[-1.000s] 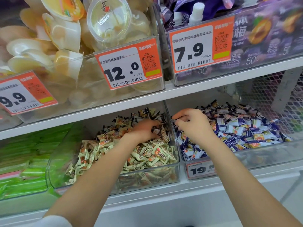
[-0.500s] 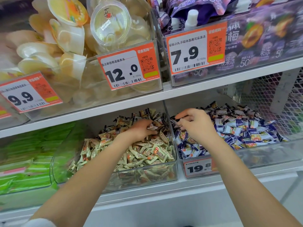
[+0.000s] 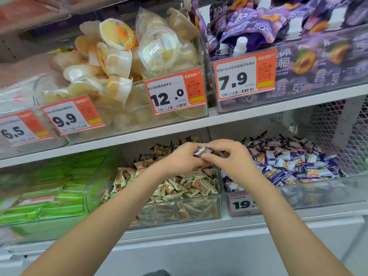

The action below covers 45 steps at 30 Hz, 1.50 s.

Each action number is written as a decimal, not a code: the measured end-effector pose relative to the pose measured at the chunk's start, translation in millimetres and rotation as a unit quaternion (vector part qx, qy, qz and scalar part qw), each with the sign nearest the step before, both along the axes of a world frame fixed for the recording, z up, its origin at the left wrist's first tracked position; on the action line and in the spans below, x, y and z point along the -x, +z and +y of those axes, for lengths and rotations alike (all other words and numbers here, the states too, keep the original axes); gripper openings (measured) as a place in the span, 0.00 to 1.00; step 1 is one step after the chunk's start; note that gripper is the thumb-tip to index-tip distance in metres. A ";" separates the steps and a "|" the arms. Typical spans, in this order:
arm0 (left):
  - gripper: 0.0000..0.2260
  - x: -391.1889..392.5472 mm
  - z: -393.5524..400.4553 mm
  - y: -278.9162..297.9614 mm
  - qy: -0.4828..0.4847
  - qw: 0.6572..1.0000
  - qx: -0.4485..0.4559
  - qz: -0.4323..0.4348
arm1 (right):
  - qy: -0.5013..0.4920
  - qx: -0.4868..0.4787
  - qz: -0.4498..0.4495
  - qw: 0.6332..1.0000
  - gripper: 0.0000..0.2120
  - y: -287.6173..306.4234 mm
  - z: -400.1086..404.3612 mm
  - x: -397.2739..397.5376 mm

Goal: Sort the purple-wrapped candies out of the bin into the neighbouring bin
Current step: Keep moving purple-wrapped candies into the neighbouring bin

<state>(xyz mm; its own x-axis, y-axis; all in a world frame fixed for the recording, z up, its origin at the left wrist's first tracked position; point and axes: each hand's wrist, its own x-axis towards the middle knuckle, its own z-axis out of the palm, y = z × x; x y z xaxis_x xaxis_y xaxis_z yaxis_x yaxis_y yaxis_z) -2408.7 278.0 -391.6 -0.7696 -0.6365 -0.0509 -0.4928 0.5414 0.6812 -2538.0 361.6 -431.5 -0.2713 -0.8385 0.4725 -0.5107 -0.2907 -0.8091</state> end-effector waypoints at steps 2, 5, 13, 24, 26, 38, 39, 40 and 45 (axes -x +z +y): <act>0.02 8.2 4.4 6.0 -0.011 1.000 -0.013 0.021 | -0.002 0.020 -0.105 0.994 0.10 3.8 3.5 5.8; 0.07 23.5 9.8 7.4 -0.016 0.997 -0.067 0.048 | 0.024 0.021 -0.220 0.975 0.06 6.4 14.0 24.1; 0.18 78.7 28.7 -5.7 -0.017 0.996 -0.071 0.046 | -0.092 -0.029 -0.219 0.971 0.09 -10.7 37.2 72.5; 0.09 -2.4 -14.0 -27.7 0.113 0.973 -0.107 0.171 | -0.197 -0.100 -0.020 0.975 0.16 -27.1 32.9 82.4; 0.08 -6.8 -29.7 -43.4 0.106 0.992 -0.009 0.065 | -0.193 -0.100 -0.014 0.976 0.16 -26.1 30.2 79.2; 0.24 15.4 -80.7 -78.8 -0.087 0.967 0.131 -0.200 | -0.197 -0.123 0.042 0.972 0.15 -21.7 9.1 68.6; 0.21 8.4 -81.1 -78.7 -0.094 0.966 0.145 -0.190 | -0.197 -0.125 0.047 0.971 0.15 -21.7 7.8 69.0; 0.20 0.8 -81.3 -78.3 -0.096 0.966 0.156 -0.182 | -0.197 -0.127 0.048 0.971 0.15 -21.9 6.4 69.4; 0.15 -15.6 -76.6 -71.2 -0.096 0.972 0.130 -0.170 | -0.186 -0.128 0.037 0.973 0.14 -26.3 0.4 64.0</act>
<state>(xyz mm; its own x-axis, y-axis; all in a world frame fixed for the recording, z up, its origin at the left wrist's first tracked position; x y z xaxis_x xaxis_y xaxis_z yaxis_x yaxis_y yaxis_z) -2393.0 201.4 -462.7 -0.8424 -0.5079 -0.1799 -0.5383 0.7780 0.3239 -2602.0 362.0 -457.8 -0.5520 -0.7815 0.2907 -0.6023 0.1326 -0.7872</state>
